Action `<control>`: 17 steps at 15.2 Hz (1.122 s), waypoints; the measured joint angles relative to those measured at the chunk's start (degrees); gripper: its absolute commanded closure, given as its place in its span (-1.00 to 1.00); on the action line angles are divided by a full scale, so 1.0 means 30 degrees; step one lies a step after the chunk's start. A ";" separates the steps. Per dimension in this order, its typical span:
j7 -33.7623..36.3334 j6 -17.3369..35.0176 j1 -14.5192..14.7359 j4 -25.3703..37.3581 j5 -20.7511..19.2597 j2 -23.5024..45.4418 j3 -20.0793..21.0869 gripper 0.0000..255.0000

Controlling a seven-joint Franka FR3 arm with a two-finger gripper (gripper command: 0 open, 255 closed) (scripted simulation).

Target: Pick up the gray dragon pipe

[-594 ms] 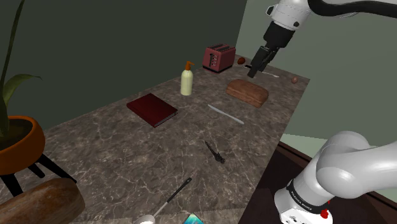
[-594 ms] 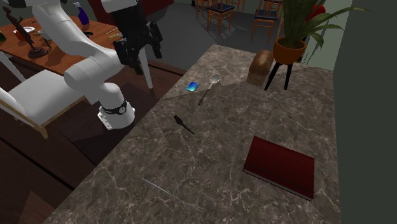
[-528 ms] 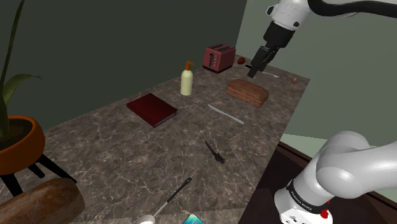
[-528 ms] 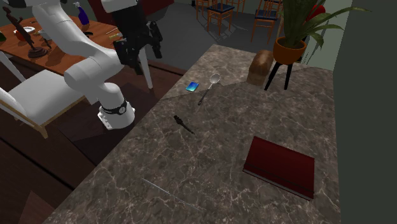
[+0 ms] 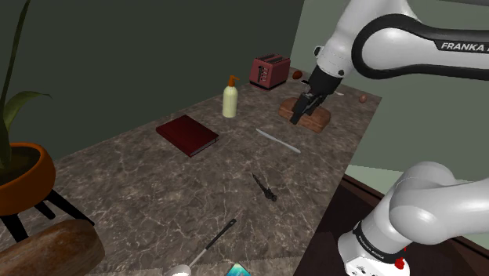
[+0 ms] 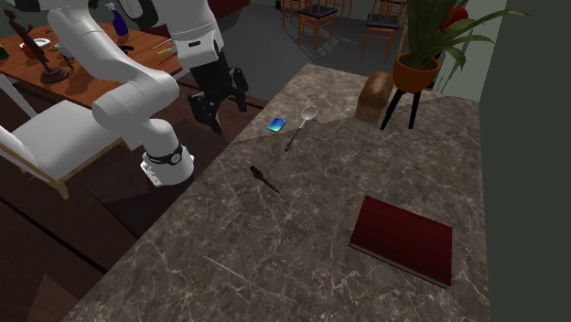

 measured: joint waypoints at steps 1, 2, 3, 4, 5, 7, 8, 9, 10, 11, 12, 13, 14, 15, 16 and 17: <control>0.0289 0.0604 -0.0015 -0.0607 0.0095 -0.0048 0.0196 -1.00; 0.0683 0.1388 0.0025 -0.1303 0.0255 0.0000 0.0519 -1.00; 0.1059 0.2012 0.0048 -0.1792 0.0395 0.0077 0.0801 -1.00; 0.1397 0.2864 0.0074 -0.2502 0.0544 0.0198 0.1078 -1.00; 0.1764 0.3458 0.0104 -0.2948 0.0682 0.0284 0.1354 -1.00; 0.2641 0.4829 0.0266 -0.3996 0.1058 0.0504 0.2071 -1.00; 0.3019 0.5582 0.0266 -0.4283 0.1191 0.0915 0.2380 -1.00; 0.3483 0.6633 0.0312 -0.4655 0.1385 0.1589 0.2824 -1.00; 0.3799 0.7345 0.0320 -0.5104 0.1506 0.1784 0.3065 -1.00; 0.4139 0.8006 0.0308 -0.5425 0.1610 0.2078 0.3329 -1.00; 0.4543 0.8997 0.0302 -0.5803 0.1751 0.2693 0.3703 -1.00; 0.4940 1.0036 0.0261 -0.6094 0.1859 0.3393 0.4070 -1.00; 0.5492 1.0946 0.0332 -0.6452 0.2025 0.3892 0.4550 -1.00; 0.6004 1.1764 0.0272 -0.6591 0.2088 0.4521 0.4980 -1.00; 0.6451 1.2911 0.0107 -0.6817 0.2100 0.5450 0.5413 -1.00; 0.6949 1.3782 -0.0098 -0.6837 0.2038 0.6235 0.5844 -1.00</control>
